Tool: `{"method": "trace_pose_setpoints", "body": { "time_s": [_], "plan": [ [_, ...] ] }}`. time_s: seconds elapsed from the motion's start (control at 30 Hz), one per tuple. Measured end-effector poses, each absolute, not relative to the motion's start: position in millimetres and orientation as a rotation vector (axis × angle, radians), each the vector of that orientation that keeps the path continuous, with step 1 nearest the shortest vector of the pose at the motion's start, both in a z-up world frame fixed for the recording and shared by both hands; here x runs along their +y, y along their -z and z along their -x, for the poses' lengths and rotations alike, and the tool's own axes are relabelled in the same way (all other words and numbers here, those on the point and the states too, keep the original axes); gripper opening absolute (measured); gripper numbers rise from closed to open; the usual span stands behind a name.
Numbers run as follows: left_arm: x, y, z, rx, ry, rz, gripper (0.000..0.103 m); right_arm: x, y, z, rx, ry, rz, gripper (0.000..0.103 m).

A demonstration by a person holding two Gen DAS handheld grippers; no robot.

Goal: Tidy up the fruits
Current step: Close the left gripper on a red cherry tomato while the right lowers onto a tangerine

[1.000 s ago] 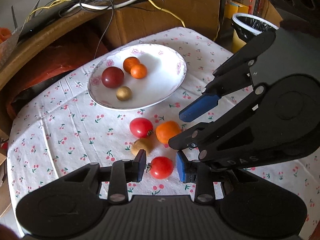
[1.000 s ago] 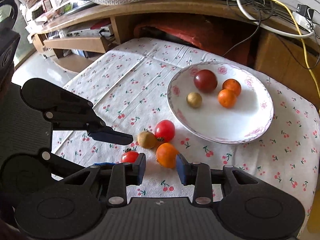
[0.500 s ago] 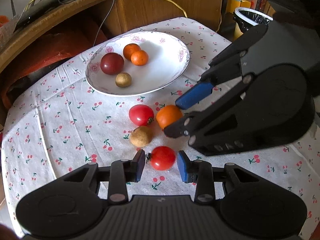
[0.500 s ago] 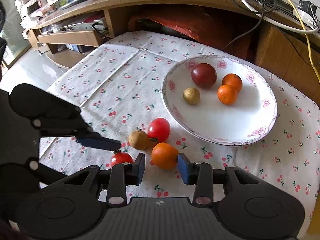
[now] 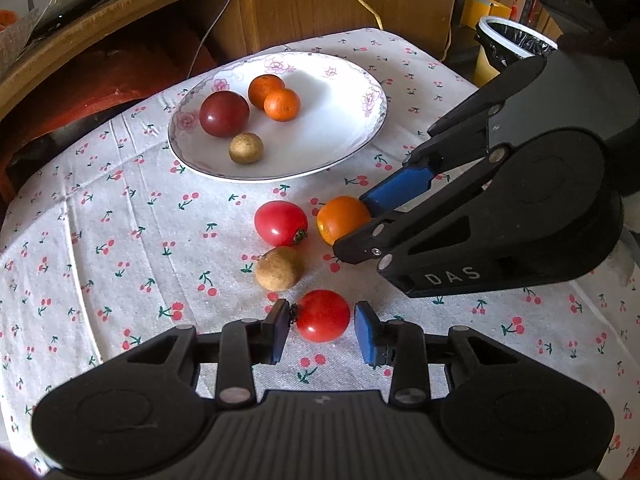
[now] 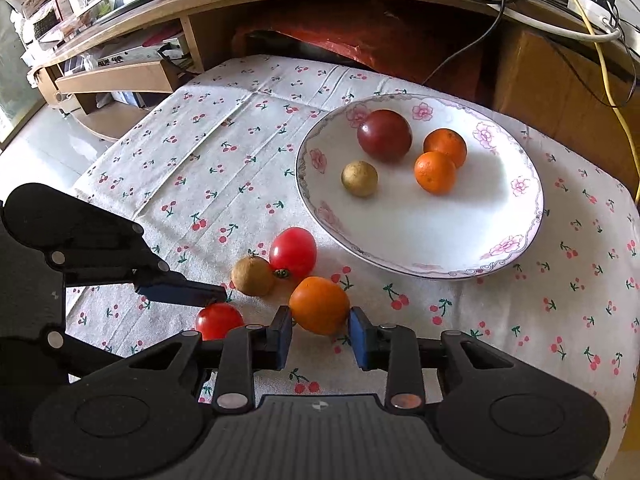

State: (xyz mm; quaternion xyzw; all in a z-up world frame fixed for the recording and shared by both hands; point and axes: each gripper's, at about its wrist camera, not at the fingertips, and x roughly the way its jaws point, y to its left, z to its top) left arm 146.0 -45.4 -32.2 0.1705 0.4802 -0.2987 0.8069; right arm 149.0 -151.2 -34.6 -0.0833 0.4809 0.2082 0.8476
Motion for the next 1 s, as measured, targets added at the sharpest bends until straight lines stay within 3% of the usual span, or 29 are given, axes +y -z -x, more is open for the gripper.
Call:
{"method": "trace_pose_setpoints", "body": {
  "time_s": [1.0],
  "plan": [
    [-43.0, 31.4, -140.6, 1.015, 0.659, -0.380, 0.041, -157.4, 31.6, -124.9, 1.047, -0.504, 0.230, 0.028]
  ]
}}
